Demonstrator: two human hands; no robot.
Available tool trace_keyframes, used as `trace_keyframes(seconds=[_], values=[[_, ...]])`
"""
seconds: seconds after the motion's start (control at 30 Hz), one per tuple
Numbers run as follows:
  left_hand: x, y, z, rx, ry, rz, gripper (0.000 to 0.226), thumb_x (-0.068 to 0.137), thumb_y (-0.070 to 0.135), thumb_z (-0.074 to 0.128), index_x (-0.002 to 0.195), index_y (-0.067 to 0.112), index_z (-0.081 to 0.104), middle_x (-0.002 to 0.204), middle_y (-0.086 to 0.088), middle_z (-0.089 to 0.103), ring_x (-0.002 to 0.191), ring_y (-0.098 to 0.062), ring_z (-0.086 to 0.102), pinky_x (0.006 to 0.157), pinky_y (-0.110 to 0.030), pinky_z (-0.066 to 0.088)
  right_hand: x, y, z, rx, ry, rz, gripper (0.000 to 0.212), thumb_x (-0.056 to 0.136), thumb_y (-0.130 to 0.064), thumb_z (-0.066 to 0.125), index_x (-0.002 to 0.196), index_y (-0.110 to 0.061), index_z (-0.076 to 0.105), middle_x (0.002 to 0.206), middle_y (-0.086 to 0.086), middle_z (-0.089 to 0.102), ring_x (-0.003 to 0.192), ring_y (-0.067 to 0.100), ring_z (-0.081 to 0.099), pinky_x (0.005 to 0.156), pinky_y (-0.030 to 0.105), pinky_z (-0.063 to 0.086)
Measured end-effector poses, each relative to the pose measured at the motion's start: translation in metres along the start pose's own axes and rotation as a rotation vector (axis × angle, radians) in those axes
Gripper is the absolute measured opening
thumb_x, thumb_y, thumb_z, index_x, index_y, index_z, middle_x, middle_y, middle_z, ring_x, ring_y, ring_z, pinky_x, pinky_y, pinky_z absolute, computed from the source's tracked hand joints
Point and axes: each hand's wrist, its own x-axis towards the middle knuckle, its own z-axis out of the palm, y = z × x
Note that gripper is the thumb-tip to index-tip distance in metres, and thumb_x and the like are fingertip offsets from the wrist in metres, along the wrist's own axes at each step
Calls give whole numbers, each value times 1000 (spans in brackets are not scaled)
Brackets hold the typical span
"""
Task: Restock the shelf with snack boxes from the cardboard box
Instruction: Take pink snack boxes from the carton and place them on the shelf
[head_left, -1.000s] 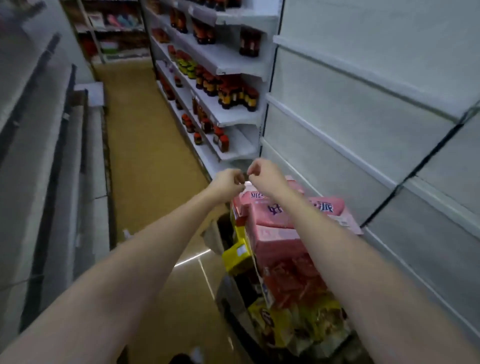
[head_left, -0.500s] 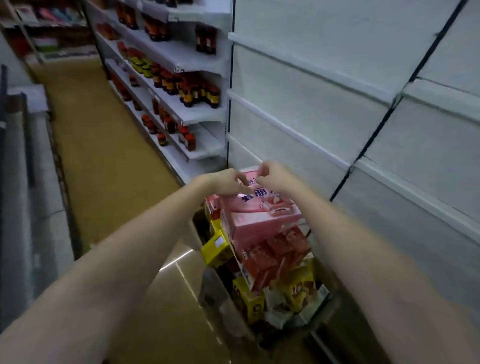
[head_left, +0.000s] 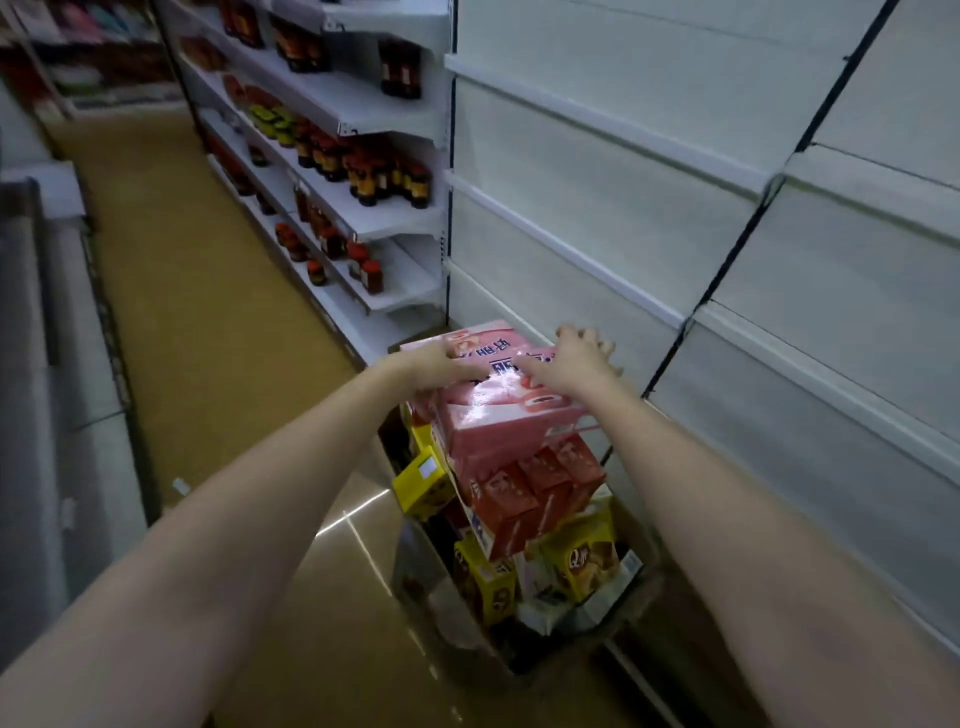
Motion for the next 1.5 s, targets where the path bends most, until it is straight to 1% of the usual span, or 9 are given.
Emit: trace_keyframes(seconds=[0.2,0.33,0.5,0.67,0.83,0.97,1.17,1.43,1.5], values=[[-8,-1,17,-175,104,-151,68,80,56,74,123,5,58,95,-10,59,77,-34,65,70,-57,59,3,14,0,32,-12,-22,103,72,-84,57,147,-18,32,150,17,32,134,41,38,103,55,38],[-19,14,31,-195,310,-151,45,81,43,79,100,7,60,88,-9,63,72,-27,66,49,-35,54,1,17,-8,151,49,-81,85,77,-69,66,140,-16,40,142,16,38,127,42,45,99,51,41],[-41,19,32,-243,588,-145,69,68,46,87,119,8,59,109,-7,63,92,-21,63,77,-37,57,-4,15,-17,236,71,-257,69,85,-50,69,135,-11,42,139,17,34,124,43,44,98,49,42],[-78,1,33,-541,836,-142,88,43,47,97,112,7,58,115,-5,66,97,-18,65,90,-34,56,-20,2,-21,393,48,-459,84,80,-46,78,142,-6,36,143,19,29,129,41,40,104,45,39],[-132,-32,33,-809,1043,-115,84,36,42,101,104,6,67,100,-13,74,85,-22,73,69,-33,60,-44,-30,-13,608,-84,-589,117,73,-48,84,154,-2,14,154,22,30,142,36,31,115,42,29],[-189,-48,33,-906,1190,-100,75,46,24,100,108,7,62,95,-14,73,74,-24,75,62,-37,61,-66,-63,5,690,-169,-684,83,70,-41,88,135,-11,45,121,5,62,109,24,61,95,40,51],[-275,-80,31,-864,1420,-168,76,49,22,99,111,13,56,101,-8,70,79,-23,73,70,-41,63,-120,-118,32,685,-391,-870,78,71,-24,88,134,-9,44,123,6,61,110,22,60,93,35,50],[-373,-113,8,-860,1616,-241,81,50,14,98,114,11,49,106,-9,63,85,-24,70,65,-36,62,-206,-208,53,437,-438,-1067,100,73,-48,83,148,-10,28,144,18,38,131,36,44,109,43,39],[-392,-123,-3,-928,1625,-229,84,43,15,100,107,11,46,108,-15,63,88,-31,71,69,-49,62,-230,-228,56,323,-371,-1227,109,69,-56,83,152,-18,23,152,15,29,137,37,35,114,47,33]])
